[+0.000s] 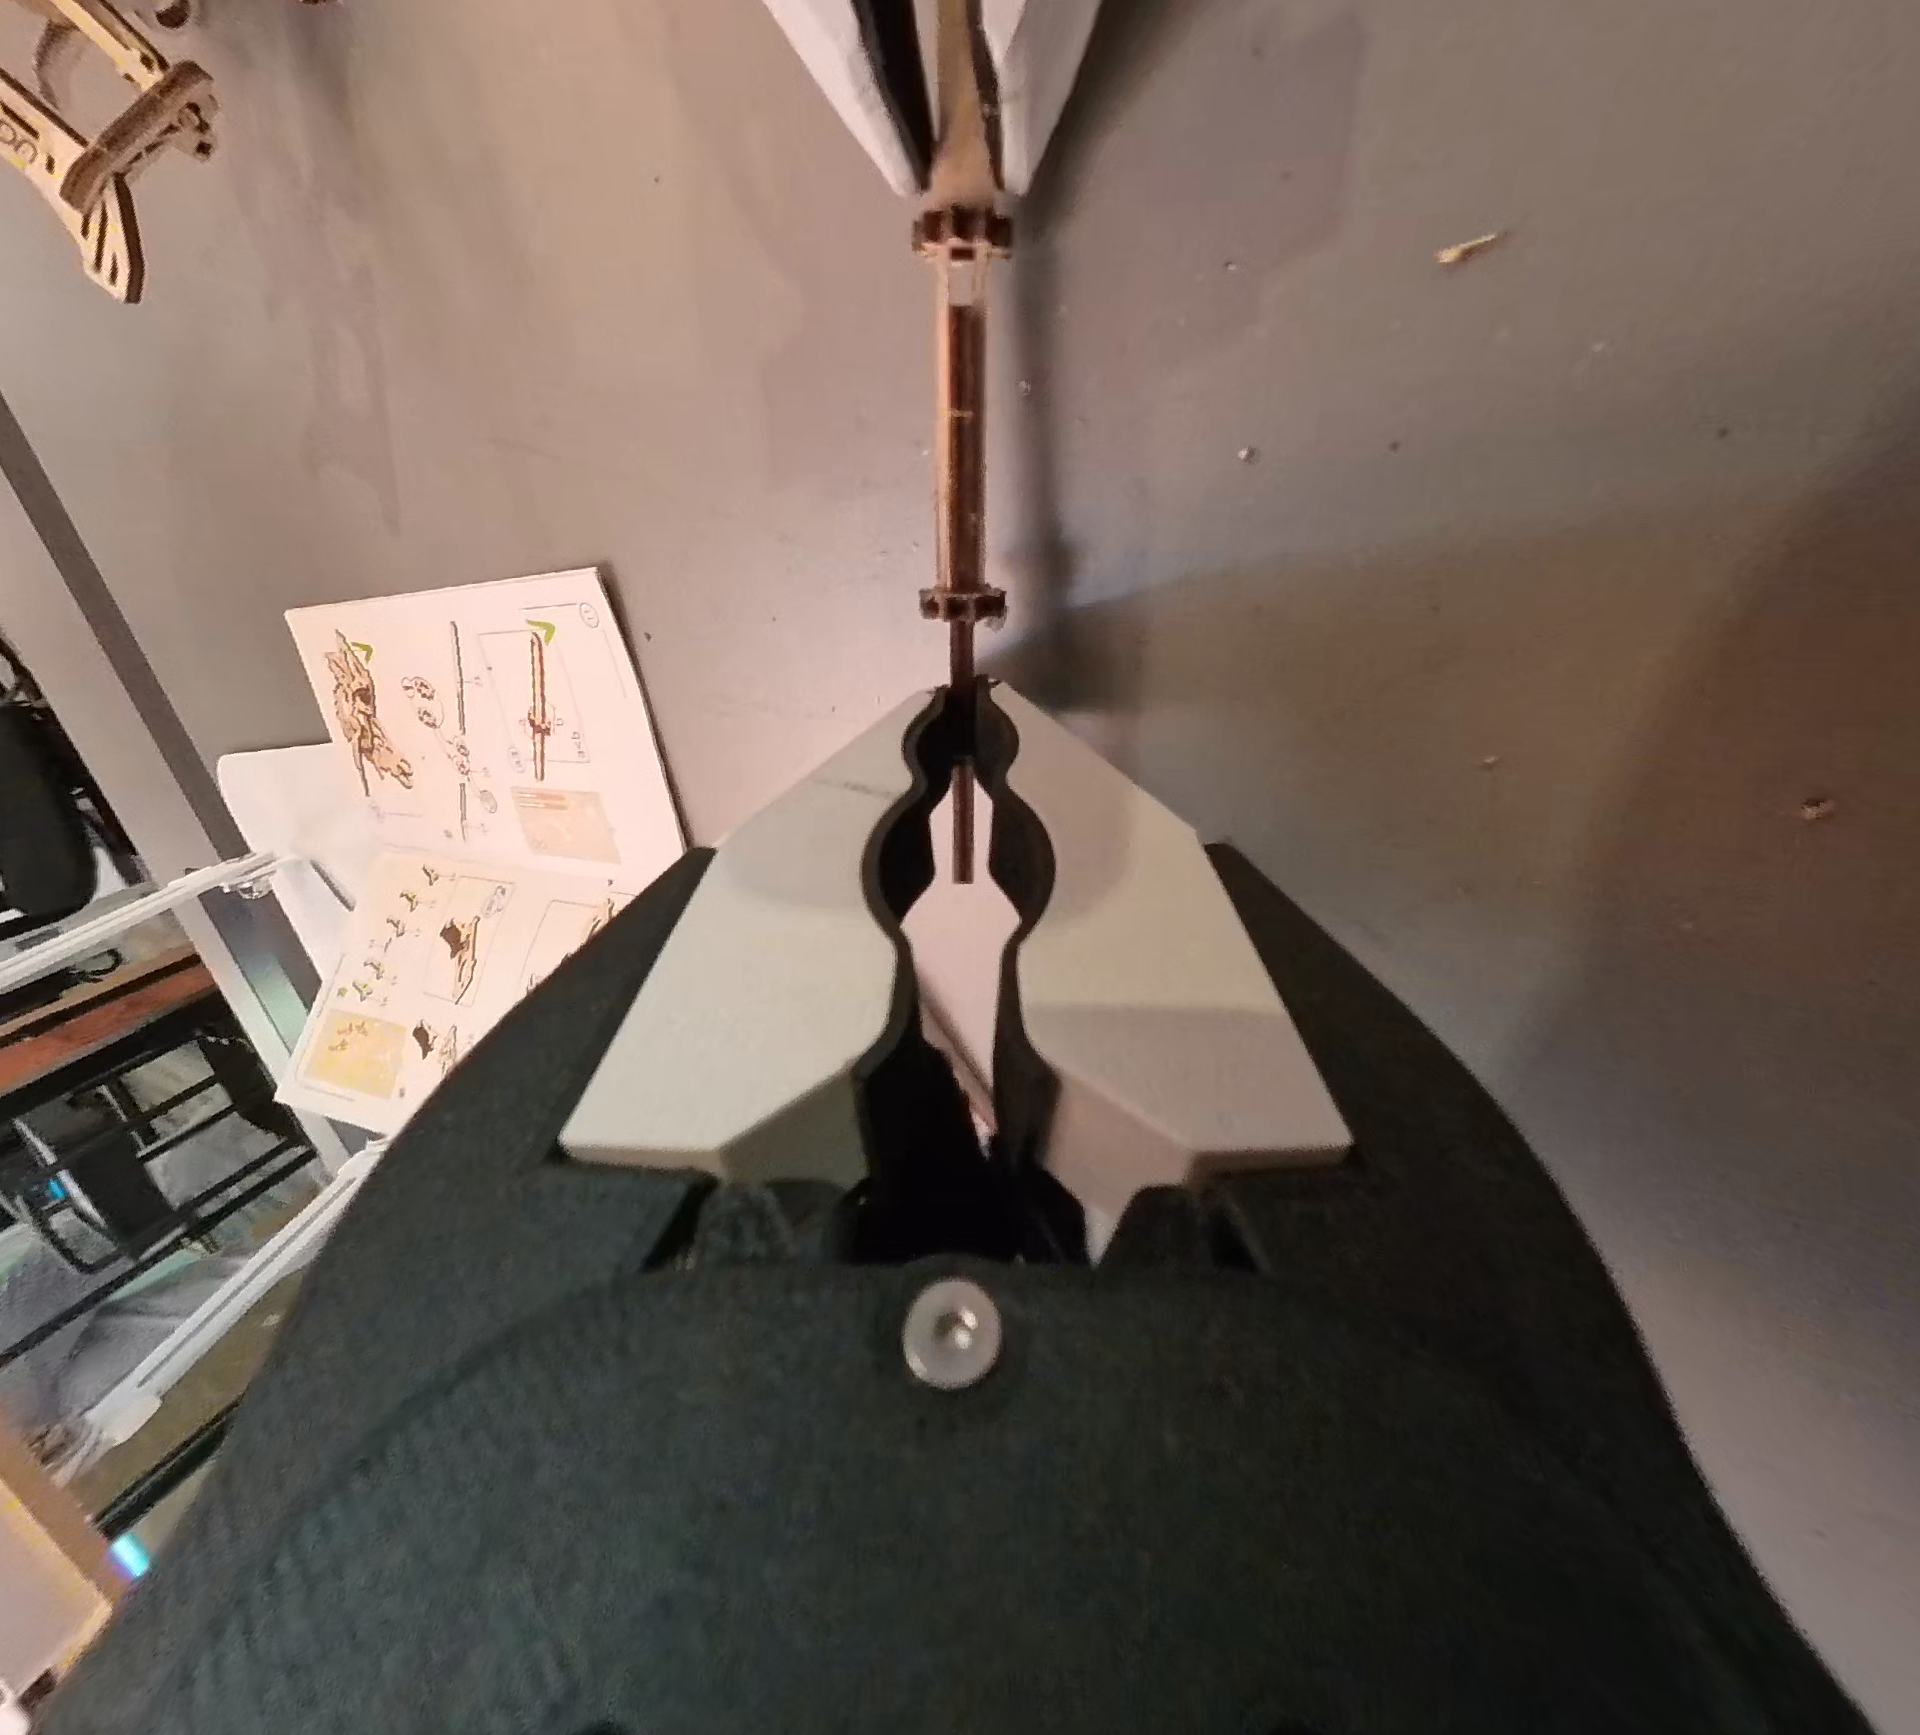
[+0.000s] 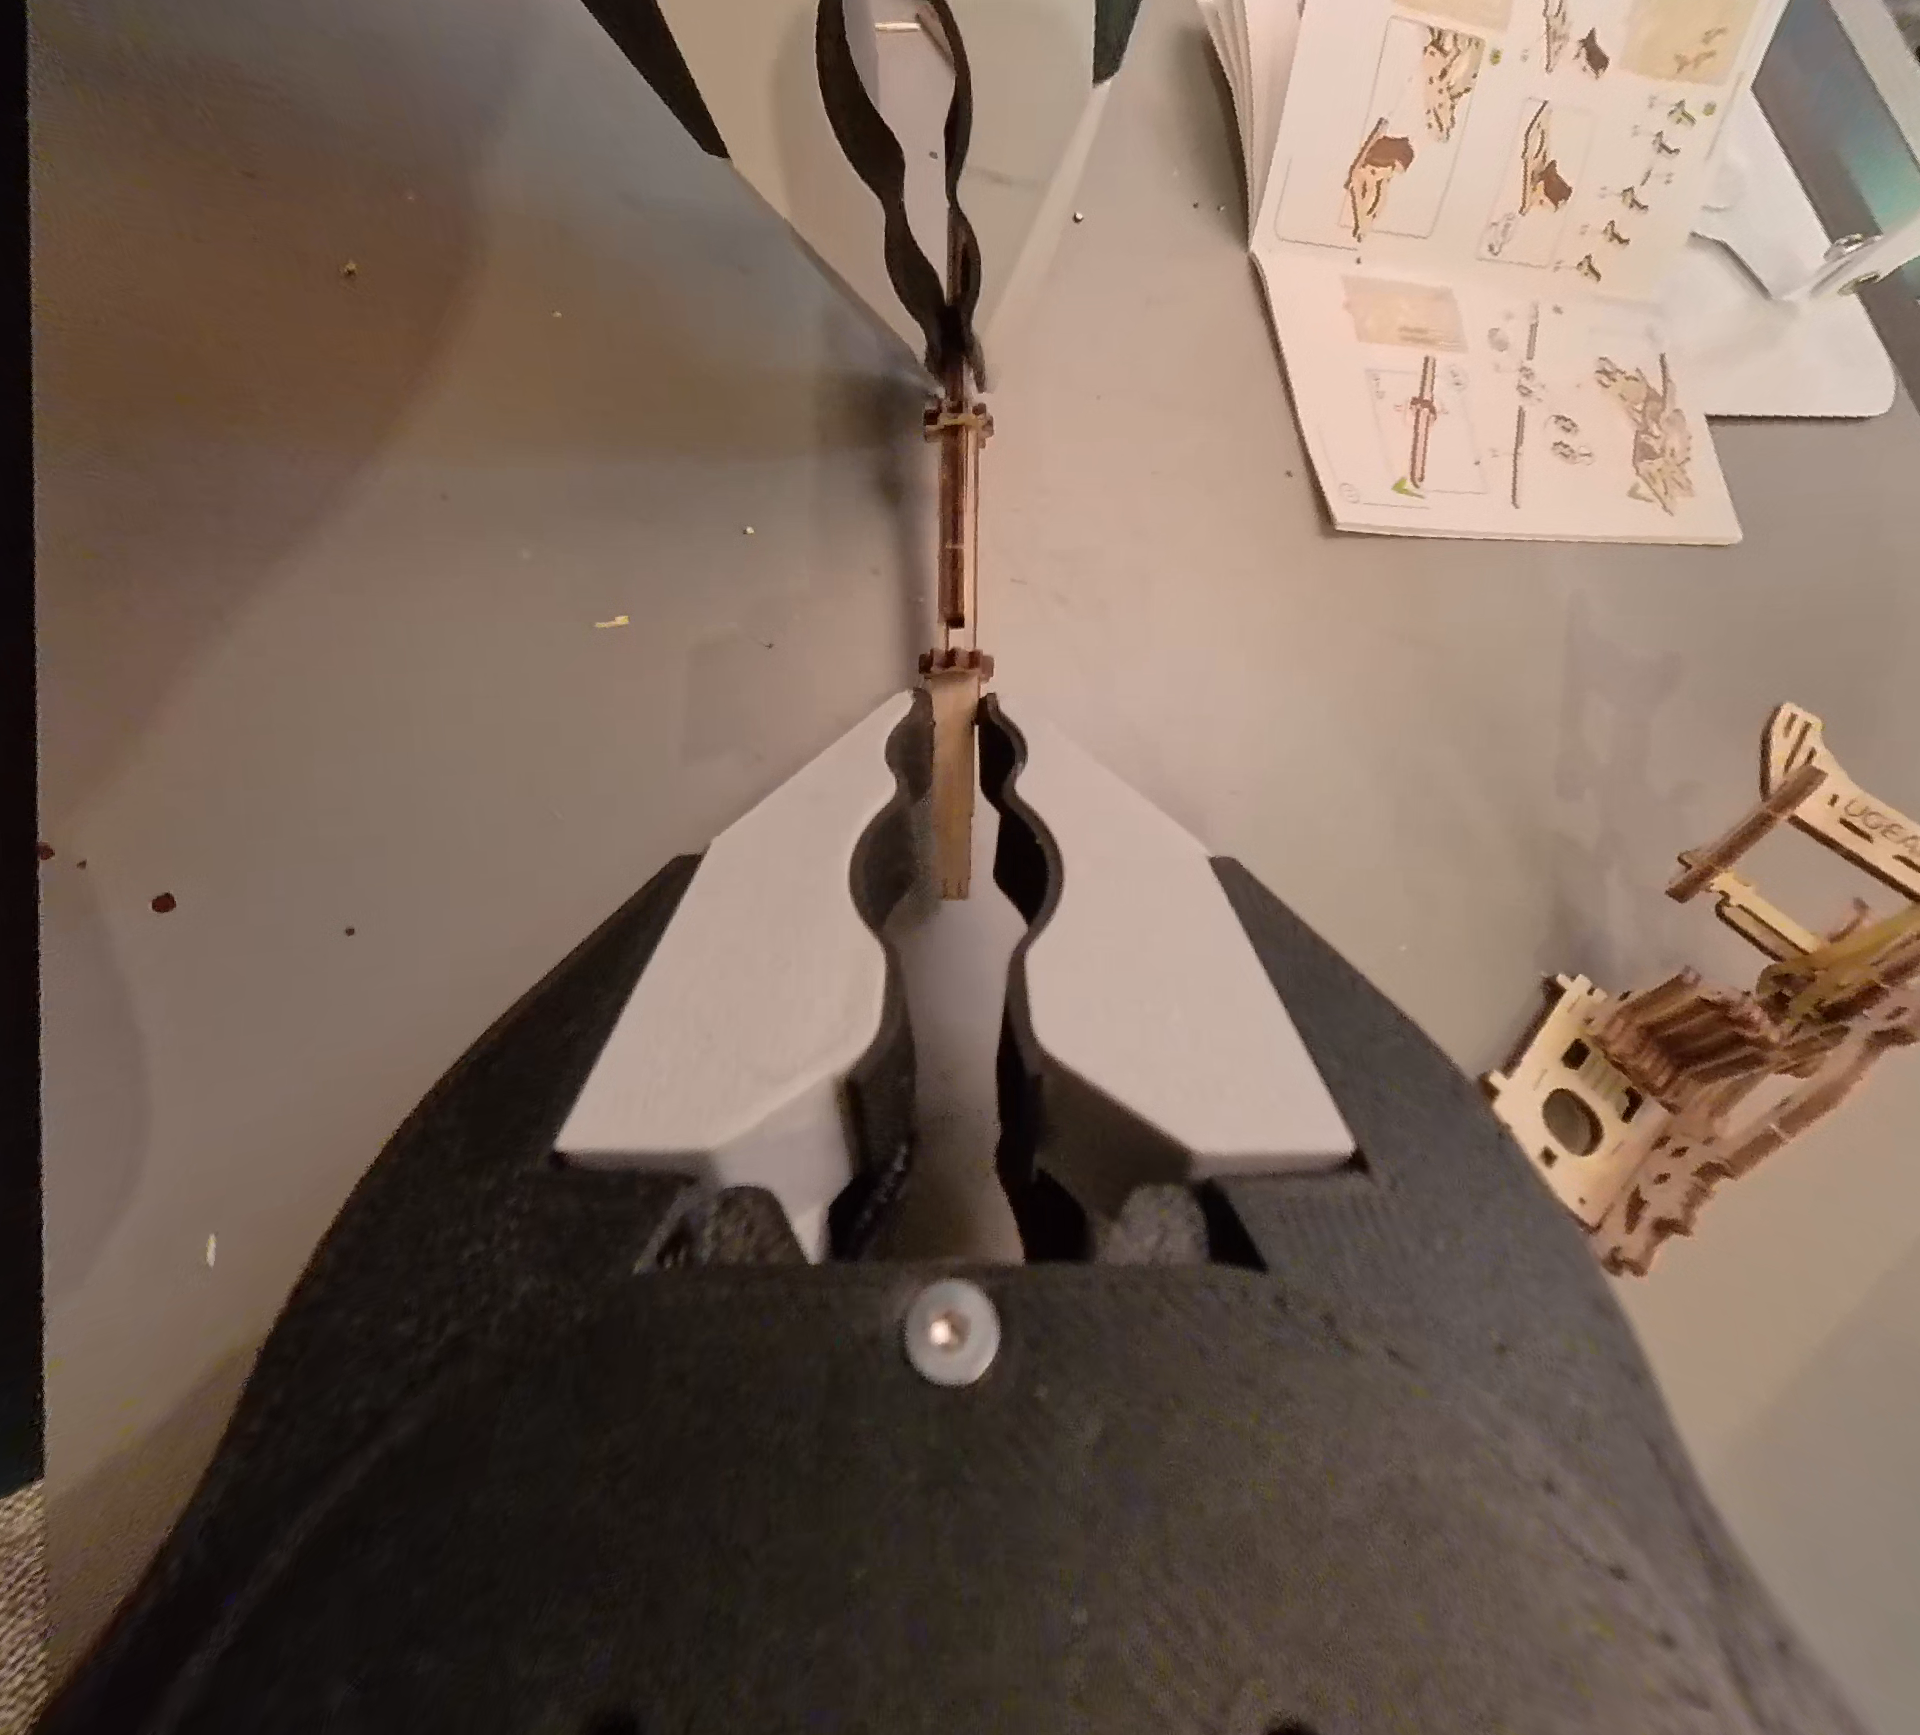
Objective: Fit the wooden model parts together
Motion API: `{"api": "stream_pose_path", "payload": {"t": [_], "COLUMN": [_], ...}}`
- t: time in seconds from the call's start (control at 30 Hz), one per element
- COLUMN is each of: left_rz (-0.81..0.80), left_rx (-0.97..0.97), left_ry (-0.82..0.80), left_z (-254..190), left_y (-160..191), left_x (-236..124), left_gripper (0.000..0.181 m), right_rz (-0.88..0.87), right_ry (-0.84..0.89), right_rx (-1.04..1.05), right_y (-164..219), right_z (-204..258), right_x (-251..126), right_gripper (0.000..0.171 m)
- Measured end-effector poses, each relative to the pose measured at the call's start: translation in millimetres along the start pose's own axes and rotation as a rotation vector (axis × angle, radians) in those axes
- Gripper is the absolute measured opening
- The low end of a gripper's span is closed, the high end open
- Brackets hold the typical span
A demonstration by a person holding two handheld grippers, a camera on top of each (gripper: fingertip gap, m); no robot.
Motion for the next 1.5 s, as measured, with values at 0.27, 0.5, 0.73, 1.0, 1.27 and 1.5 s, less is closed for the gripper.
{"api": "stream_pose_path", "payload": {"t": [0.27,0.5,0.73,1.0,1.27,1.5], "left_rz": [0.013,0.017,0.015,0.029,0.003,0.022], "left_rx": [0.007,0.005,0.004,0.017,0.006,0.023], "left_ry": [-0.007,0.009,0.009,-0.002,-0.017,-0.007], "left_z": [-1,-3,-2,0,-1,0], "left_y": [2,5,6,7,10,9], "left_x": [-1,-1,-1,0,1,0], "left_gripper": [0.001,0.001,0.001,0.001,0.001,0.001], "right_rz": [0.091,0.063,0.051,0.033,-0.029,-0.004], "right_ry": [-0.024,-0.019,-0.013,-0.009,0.021,0.05], "right_rx": [0.034,0.035,0.042,0.024,0.002,-0.143], "right_y": [-4,-6,-5,-8,-21,-47], "right_z": [0,-2,-4,-1,-4,2], "right_x": [2,7,8,10,-2,24], "right_gripper": [0.006,0.009,0.015,0.006,0.023,0.014]}}
Point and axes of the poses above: each gripper's, where its closed fingertips meet, x out along the fingers, y out of its underside, z = x × y across the jaws, the point moved 4 cm from there along -x, back along the fingers, and after that the axes turned 11 degrees about z, right-handed, at the moved point
